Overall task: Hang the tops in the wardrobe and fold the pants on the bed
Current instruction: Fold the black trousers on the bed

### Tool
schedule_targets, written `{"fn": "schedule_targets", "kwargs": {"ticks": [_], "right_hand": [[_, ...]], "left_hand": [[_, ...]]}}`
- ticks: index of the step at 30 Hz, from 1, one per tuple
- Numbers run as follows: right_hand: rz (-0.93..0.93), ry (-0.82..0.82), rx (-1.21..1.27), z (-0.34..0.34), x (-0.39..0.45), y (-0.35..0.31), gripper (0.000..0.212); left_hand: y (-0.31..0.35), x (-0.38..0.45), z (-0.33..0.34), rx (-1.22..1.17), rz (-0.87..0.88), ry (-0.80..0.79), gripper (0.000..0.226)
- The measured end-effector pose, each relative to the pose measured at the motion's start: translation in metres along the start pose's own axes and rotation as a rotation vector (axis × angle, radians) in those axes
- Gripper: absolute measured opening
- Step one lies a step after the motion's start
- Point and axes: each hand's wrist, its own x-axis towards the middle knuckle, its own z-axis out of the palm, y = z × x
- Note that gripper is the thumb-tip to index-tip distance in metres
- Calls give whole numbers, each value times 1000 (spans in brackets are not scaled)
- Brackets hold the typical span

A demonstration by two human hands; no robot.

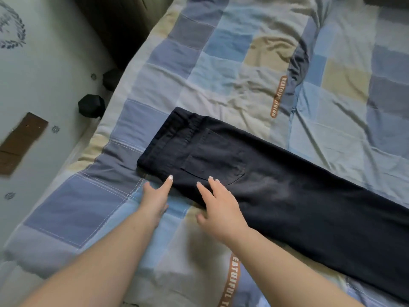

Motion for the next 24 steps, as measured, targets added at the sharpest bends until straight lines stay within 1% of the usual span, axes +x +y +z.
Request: {"fn": "schedule_targets", "kwargs": {"ticks": [2,5,8,10,11,12,14,15,17,19,20,22,24], "right_hand": [[4,-2,-16,9,10,-6,71],[4,3,-22,18,20,-8,72],[1,-8,-30,20,25,-5,75],[40,-21,72,16,26,-2,77],[76,-15,193,11,26,-2,77],[112,15,348,5,27,-2,77],[137,110,640,-15,30,1,78],[121,141,706,-27,29,2,80],[47,170,751,-49,21,3,92],[-4,206,843,-67,8,-3,103],[-19,257,911,-72,2,-6,102],[-3,436,1002,-83,-14,-4,86],[83,617,1080,-97,-32,10,70]], "left_hand": [[-5,8,6,-183,-88,-74,98],[-6,23,16,-363,-127,-118,89],[3,32,23,-486,-143,-71,79],[6,28,30,-486,-102,8,72],[10,22,34,-483,-60,29,68],[15,13,37,-492,2,31,55],[28,-4,45,-506,182,-17,43],[35,-15,48,-473,292,-42,42],[48,-40,58,-337,512,-106,42],[54,-69,74,-173,680,-168,41],[56,-84,83,-136,751,-231,38],[58,-112,107,-169,820,-436,27],[58,-135,132,-144,862,-579,29]]}}
